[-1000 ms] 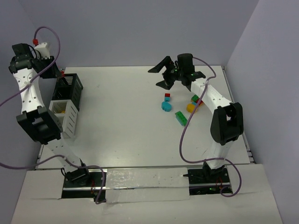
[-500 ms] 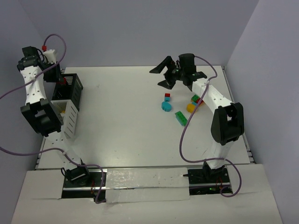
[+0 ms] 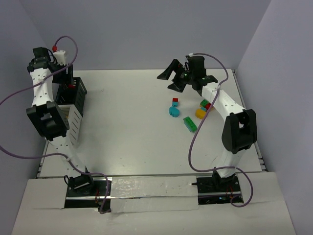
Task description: Sort the legos into containers by color
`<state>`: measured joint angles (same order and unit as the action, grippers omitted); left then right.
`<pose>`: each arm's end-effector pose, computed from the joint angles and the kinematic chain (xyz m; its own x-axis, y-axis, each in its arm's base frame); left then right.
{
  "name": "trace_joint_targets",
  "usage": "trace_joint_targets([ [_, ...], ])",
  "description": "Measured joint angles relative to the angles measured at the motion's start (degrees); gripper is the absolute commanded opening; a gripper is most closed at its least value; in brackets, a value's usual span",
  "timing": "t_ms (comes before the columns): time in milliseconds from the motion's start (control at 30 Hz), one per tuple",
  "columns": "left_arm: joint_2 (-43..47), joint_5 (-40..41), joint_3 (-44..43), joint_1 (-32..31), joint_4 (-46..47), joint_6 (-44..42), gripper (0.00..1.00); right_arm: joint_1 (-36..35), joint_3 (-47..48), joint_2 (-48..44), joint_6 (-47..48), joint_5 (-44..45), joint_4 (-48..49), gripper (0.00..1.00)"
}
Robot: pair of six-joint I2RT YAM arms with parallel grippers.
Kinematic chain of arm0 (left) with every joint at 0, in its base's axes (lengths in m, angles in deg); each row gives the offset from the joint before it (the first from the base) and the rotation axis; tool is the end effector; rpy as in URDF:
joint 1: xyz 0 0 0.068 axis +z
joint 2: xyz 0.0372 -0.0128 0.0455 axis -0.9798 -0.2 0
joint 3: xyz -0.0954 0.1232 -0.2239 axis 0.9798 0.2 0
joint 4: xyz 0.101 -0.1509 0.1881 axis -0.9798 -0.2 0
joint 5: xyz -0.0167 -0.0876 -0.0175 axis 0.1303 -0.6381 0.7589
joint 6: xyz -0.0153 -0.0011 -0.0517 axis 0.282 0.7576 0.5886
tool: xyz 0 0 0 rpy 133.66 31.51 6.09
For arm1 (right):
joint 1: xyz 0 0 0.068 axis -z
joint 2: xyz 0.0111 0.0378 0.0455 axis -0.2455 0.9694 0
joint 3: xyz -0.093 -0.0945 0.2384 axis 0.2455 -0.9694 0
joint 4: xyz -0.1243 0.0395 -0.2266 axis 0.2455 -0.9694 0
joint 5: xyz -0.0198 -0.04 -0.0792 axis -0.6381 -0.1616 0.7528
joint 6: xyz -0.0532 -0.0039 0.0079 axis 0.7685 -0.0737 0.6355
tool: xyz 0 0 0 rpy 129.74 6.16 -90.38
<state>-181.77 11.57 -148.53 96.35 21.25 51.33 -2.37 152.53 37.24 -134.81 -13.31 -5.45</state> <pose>0.4557 0.1381 0.3119 -0.7681 0.0768 -0.6357 0.0881 0.9960 0.0140 0.3961 0.1357 0.3175 -0.7959 0.4624 -0.3909 -0.0667 0.5747 0.8156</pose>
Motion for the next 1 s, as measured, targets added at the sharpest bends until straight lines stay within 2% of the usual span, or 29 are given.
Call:
trace_joint_targets([
  [233,0.99,0.01,0.22,-0.56,2.08,-0.08,0.80,-0.93,0.21,-2.76,13.73,5.24,-3.61,1.00],
  [400,10.94,0.02,6.06,-3.31,6.89,-0.15,0.80,-2.12,0.35,-4.68,26.75,14.71,-7.98,0.98],
  [533,22.20,0.08,11.83,-9.65,11.38,-0.15,0.79,-2.40,0.26,-4.92,34.46,22.42,-11.25,0.91],
  [667,29.56,-0.11,16.61,-15.63,14.96,0.34,0.79,-2.08,-2.25,-5.16,38.99,28.72,-13.89,0.84],
  [900,32.72,0.37,26.63,-21.69,18.04,1.19,0.78,3.24,-9.35,-6.02,44.95,32.76,-18.28,0.71],
  [1000,32.64,0.26,28.86,-23.81,17.65,1.69,0.77,7.55,-9.53,-6.02,46.92,34.39,-19.01,0.70],
])
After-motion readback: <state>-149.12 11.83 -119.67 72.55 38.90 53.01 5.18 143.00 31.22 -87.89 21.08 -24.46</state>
